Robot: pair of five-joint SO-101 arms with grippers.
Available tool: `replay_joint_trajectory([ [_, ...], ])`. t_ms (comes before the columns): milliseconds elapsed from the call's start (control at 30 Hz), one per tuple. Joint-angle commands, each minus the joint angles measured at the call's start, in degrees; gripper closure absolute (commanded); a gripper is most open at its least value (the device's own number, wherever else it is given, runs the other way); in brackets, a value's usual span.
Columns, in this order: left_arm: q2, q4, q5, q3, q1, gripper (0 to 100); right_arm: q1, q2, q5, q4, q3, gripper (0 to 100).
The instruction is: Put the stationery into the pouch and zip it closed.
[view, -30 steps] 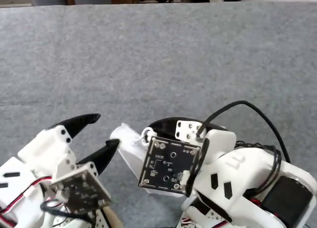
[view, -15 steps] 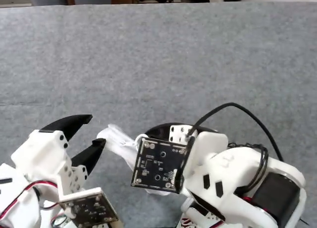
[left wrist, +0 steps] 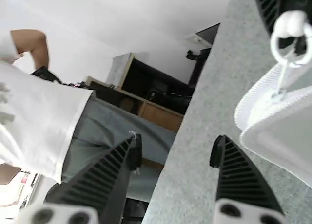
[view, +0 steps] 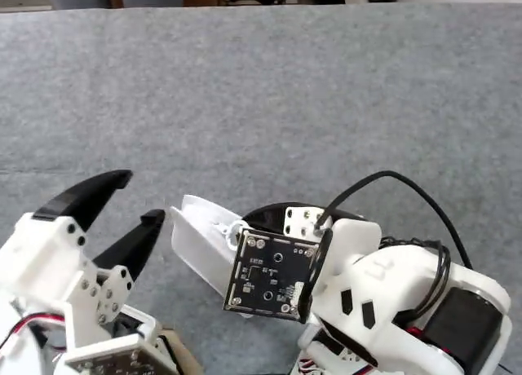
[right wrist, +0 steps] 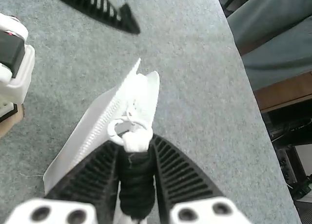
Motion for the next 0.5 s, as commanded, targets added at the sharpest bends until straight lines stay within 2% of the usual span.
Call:
replay_joint_trajectory([
  [0, 0.88, 6.24, -1.67, -2.33, -0.92, 74, -0.62, -0.31, -0.79, 0.0, -0.4, 98.6],
  [133, 0.88, 12.75, -1.32, -1.63, 1.8, 74, -0.62, -0.4, -0.88, 0.0, -0.4, 98.6],
  [367, 0.88, 11.87, -1.14, 4.88, 6.46, 74, -3.25, -0.66, -0.88, 0.18, 0.04, 98.6],
  [467, 0.88, 6.33, -1.14, 6.99, 6.9, 74, -4.57, -0.66, -0.88, 0.18, 0.04, 98.6],
])
